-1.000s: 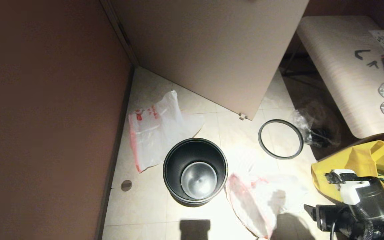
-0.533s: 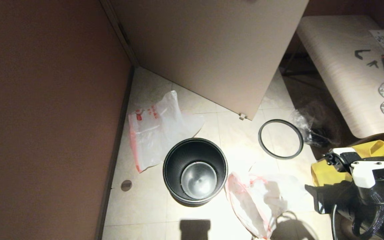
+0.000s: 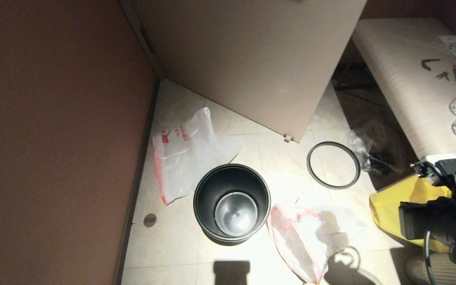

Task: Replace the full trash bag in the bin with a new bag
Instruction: Pick up a new trash bag

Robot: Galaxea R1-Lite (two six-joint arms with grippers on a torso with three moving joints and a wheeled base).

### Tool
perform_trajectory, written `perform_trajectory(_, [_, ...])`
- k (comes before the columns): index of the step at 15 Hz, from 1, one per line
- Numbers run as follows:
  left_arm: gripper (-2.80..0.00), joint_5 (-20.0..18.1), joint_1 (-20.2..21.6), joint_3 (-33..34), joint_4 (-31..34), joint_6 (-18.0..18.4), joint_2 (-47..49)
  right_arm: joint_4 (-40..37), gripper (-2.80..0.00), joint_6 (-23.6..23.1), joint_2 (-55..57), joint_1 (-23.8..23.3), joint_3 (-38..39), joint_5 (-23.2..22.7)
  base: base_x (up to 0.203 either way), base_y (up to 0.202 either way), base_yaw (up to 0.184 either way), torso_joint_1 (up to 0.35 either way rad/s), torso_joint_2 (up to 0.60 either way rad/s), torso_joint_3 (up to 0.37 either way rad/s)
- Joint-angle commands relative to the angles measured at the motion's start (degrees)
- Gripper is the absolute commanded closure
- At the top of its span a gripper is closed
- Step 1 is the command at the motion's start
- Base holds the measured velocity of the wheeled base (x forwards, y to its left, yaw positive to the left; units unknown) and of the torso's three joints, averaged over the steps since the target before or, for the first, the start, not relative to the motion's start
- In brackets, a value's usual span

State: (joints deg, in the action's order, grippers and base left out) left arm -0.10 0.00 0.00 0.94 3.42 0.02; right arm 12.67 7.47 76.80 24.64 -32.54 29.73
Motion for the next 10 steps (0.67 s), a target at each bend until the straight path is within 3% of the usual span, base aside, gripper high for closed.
perform_trajectory(1, [0.00, 0.0, 0.0, 0.4, 0.0, 0.0, 0.0, -4.3, 0.00, -0.1, -7.1, 0.0, 0.0, -0.8, 0.000, 0.000, 0.000, 0.000, 0.00, 0.000])
perform_trajectory(6, [0.00, 0.0, 0.0, 0.4, 0.0, 0.0, 0.0, -19.8, 0.00, -3.9, -22.3, -0.2, 1.0, -1.8, 0.000, 0.000, 0.000, 0.000, 0.00, 0.000])
perform_trajectory(10, [0.00, 0.0, 0.0, 0.4, 0.0, 0.0, 0.0, -24.3, 0.00, -4.6, -33.4, 0.0, 0.4, -4.9, 0.000, 0.000, 0.000, 0.000, 0.00, 0.000])
